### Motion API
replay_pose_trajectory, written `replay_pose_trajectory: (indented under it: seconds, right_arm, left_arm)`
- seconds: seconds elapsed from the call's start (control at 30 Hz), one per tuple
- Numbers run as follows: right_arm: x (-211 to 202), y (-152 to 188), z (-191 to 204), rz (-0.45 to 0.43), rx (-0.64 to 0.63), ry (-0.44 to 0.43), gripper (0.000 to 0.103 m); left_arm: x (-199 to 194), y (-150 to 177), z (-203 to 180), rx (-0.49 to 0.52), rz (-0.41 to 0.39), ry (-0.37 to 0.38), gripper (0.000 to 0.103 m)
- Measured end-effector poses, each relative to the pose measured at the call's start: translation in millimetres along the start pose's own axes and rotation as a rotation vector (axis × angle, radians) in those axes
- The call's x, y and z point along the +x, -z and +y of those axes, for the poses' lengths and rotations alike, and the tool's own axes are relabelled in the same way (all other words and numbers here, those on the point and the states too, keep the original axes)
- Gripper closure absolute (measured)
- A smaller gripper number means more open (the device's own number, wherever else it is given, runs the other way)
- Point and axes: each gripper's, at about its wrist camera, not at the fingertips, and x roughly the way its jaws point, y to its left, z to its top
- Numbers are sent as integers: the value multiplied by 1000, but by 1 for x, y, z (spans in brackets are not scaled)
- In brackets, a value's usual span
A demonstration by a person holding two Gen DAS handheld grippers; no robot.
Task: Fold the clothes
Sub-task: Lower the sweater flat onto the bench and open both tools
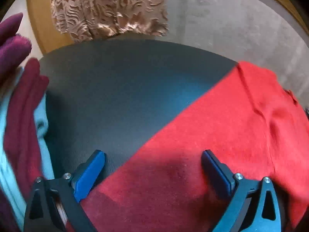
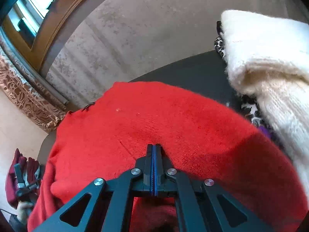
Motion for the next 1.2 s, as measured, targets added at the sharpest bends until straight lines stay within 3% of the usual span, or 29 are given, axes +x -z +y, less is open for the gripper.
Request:
replay_pose_trajectory:
  seconds: [0.07, 0.17, 0.23, 0.27, 0.3, 0.53, 0.63, 0.7, 0.87, 1.0, 1.03, 1.13, 1.17, 1.2]
  right_arm:
    - [0, 0, 5, 6, -59, 20, 103]
    - [1, 2, 24, -2, -156, 121, 103]
    - [1, 3, 29, -7, -201, 166, 103]
    - [2, 4, 32, -10, -226, 189, 101]
    - [3, 4, 37, -12, -250, 213, 101]
    - [9, 3, 55, -19, -338, 312, 101]
    - [7, 5, 56, -20, -335, 316, 101]
    - [7, 5, 53, -20, -335, 314, 101]
    - [5, 8, 46, -23, -317, 289, 101]
    - [2, 10, 38, -27, -282, 245, 101]
    - [1, 11, 36, -28, -274, 235, 101]
    - [-2, 11, 30, -30, -248, 202, 101]
    - [-2, 11, 29, -30, -242, 195, 101]
    - [-2, 11, 29, -30, -237, 189, 101]
  left_arm:
    - [6, -13, -6, 13, -7, -41, 0]
    - [14, -39, -8, 2, 20, -138, 1]
    - [19, -57, -5, -21, 50, -192, 13]
    - [13, -60, -4, -68, 73, -173, 30]
    - [-2, -59, -5, -109, 65, -132, 41]
    - [-91, 11, -68, 8, 96, 456, 39]
    - [-128, 42, -95, 61, 110, 707, 33]
    - [-135, 71, -123, 105, 179, 799, 24]
    - [-142, 103, -156, 158, 225, 807, 18]
    - [-140, 113, -185, 223, 259, 759, 18]
    - [-134, 115, -192, 252, 272, 707, 18]
    - [-115, 121, -208, 306, 323, 571, 40]
    - [-110, 122, -208, 294, 332, 560, 42]
    - [-110, 121, -206, 284, 321, 564, 56]
